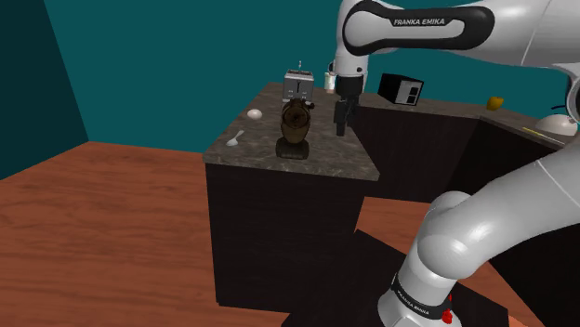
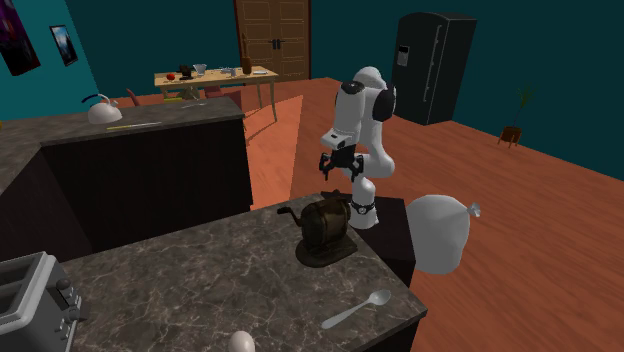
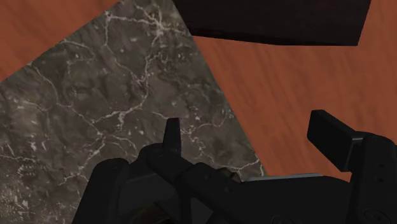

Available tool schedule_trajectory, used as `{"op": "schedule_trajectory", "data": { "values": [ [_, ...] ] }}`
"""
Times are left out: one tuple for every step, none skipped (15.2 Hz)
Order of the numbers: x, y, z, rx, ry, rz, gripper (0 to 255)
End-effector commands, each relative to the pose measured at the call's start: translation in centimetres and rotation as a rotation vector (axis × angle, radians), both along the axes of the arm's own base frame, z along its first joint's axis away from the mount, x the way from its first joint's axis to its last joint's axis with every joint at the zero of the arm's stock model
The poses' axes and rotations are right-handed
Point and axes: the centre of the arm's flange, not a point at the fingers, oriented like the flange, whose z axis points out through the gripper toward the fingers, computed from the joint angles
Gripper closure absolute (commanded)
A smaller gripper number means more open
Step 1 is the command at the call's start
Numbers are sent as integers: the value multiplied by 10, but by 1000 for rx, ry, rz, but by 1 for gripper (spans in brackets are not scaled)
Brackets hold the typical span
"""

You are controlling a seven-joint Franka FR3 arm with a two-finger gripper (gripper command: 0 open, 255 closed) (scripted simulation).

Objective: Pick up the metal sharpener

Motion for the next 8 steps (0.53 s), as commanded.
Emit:
{"op": "schedule_trajectory", "data": {
  "values": [
    [20, -19, 5, 0, 2, 31, 0],
    [30, -27, 7, 0, 3, 46, 0],
    [40, -35, 9, 1, 4, 61, 0],
    [50, -43, 11, 1, 5, 75, 0],
    [61, -51, 13, 2, 6, 90, 0],
    [71, -58, 15, 2, 7, 105, 0],
    [82, -66, 17, 2, 8, 120, 0],
    [92, -73, 19, 3, 9, 134, 0]
  ]
}}
